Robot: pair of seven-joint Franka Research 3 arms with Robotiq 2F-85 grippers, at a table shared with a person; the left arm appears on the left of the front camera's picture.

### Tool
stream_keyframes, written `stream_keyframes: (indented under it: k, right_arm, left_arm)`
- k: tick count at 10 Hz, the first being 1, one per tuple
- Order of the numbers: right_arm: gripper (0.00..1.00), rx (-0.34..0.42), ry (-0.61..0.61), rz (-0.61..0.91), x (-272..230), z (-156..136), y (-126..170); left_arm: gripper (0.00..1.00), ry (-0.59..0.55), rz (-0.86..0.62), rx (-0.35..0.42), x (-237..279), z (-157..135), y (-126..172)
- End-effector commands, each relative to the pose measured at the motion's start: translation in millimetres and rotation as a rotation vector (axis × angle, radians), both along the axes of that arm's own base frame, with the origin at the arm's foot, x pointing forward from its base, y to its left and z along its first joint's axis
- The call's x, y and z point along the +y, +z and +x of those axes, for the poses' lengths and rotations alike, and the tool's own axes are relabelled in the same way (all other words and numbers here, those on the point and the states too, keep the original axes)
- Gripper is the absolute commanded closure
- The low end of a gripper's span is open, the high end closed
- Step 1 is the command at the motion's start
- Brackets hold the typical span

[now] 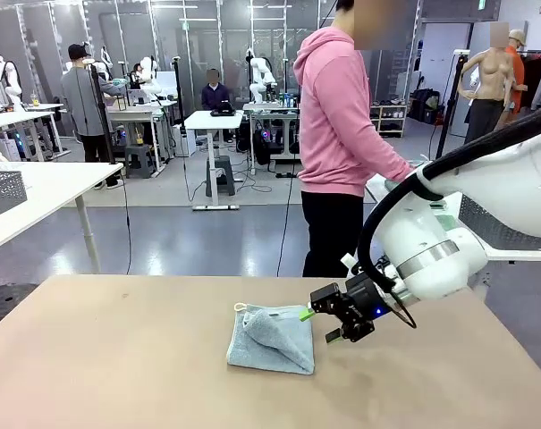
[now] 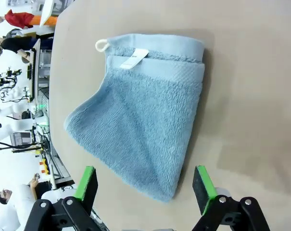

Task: Fold the towels and place them in the basket.
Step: Place the folded Towel with hook on the right side of the table.

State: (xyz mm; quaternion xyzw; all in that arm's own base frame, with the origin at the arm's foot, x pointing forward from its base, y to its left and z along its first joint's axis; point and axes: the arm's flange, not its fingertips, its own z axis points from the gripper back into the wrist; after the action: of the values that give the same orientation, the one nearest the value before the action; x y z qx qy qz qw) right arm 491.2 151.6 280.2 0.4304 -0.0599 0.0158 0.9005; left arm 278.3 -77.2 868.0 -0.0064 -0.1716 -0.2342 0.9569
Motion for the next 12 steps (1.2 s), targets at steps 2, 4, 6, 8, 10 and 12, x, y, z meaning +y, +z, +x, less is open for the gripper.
stream_keyframes:
  k: [2, 4, 6, 8, 10, 12]
  right_arm:
    - [0.00, -0.004, -0.025, 0.063, 3, 15, -16]
    - [0.00, 0.022, -0.030, 0.079, 7, 20, -24]
    - [0.00, 0.036, -0.042, 0.095, 13, 24, -32]
    - [0.00, 0.042, -0.049, 0.118, 17, 26, -38]
    - [0.48, 0.043, -0.031, 0.147, 22, 27, -45]
    - [0.66, 0.048, -0.044, 0.136, 27, 28, -51]
  left_arm:
    - [0.00, -0.010, 0.003, 0.000, 2, -4, -1]
    - [0.00, -0.010, 0.003, 0.000, 2, -4, -1]
    - [0.00, -0.010, 0.003, 0.000, 2, -4, -1]
    - [0.00, -0.010, 0.003, 0.000, 2, -4, -1]
    - [0.00, -0.010, 0.003, 0.000, 2, -4, -1]
    - [0.00, -0.010, 0.003, 0.000, 2, -4, -1]
